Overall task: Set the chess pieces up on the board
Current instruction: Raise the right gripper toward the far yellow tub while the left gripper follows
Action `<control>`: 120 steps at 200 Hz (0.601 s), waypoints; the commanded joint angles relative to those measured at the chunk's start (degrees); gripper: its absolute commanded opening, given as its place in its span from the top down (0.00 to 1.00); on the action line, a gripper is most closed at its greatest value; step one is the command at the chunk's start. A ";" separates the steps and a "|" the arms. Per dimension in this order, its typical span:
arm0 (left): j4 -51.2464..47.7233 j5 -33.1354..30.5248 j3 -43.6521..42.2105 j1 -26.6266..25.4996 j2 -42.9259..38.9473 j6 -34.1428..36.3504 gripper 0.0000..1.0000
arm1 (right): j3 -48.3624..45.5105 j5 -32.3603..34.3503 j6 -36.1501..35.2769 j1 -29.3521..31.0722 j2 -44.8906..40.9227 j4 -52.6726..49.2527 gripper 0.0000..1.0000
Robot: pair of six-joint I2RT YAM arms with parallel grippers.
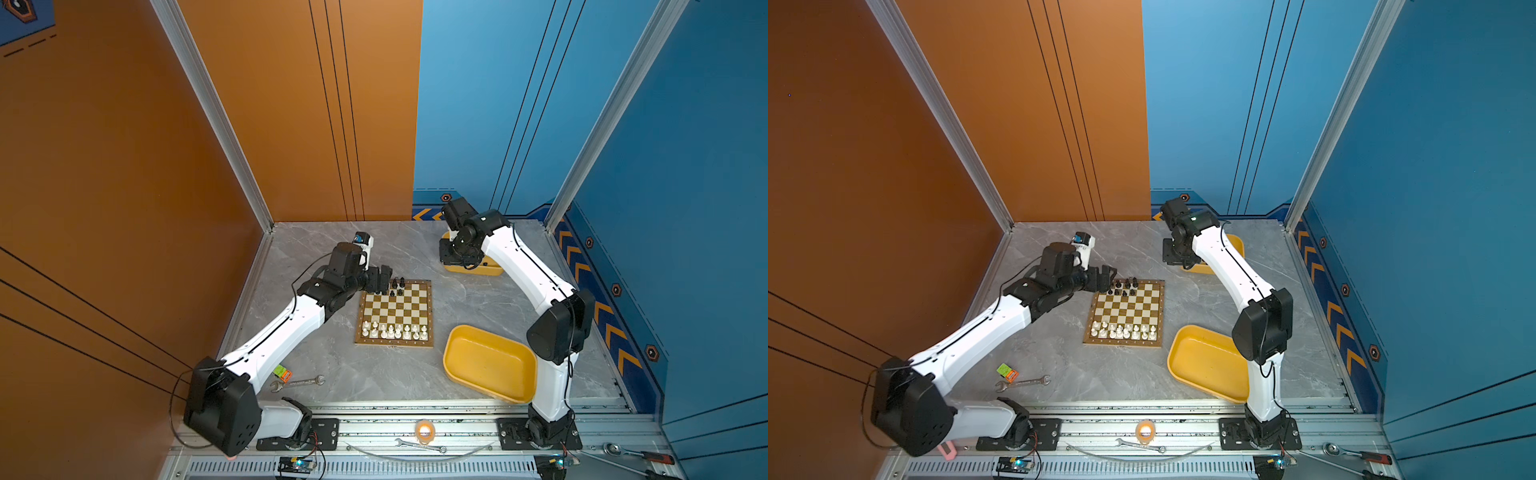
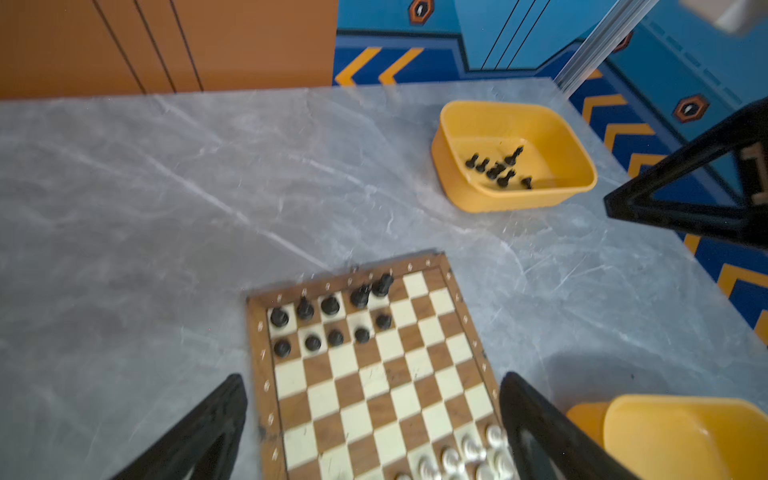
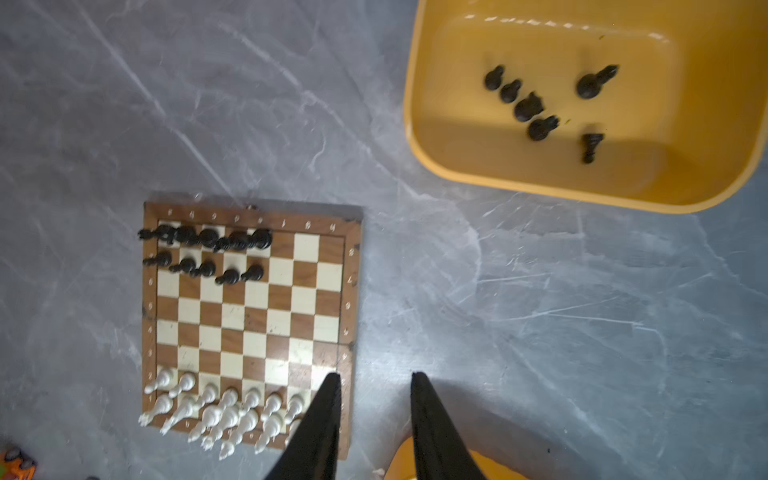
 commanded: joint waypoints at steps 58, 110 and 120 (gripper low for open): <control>2.77 3.00 19.79 -0.91 18.40 -1.47 0.05 | 9.50 2.44 -3.76 -12.10 13.83 0.56 0.72; -10.64 -1.01 42.32 -5.52 33.87 -0.75 0.05 | 16.44 2.92 -4.80 -17.13 23.12 4.56 0.72; -12.12 -1.11 45.37 -5.95 36.22 -0.69 0.05 | 18.44 2.97 -4.58 -17.73 25.37 4.78 0.72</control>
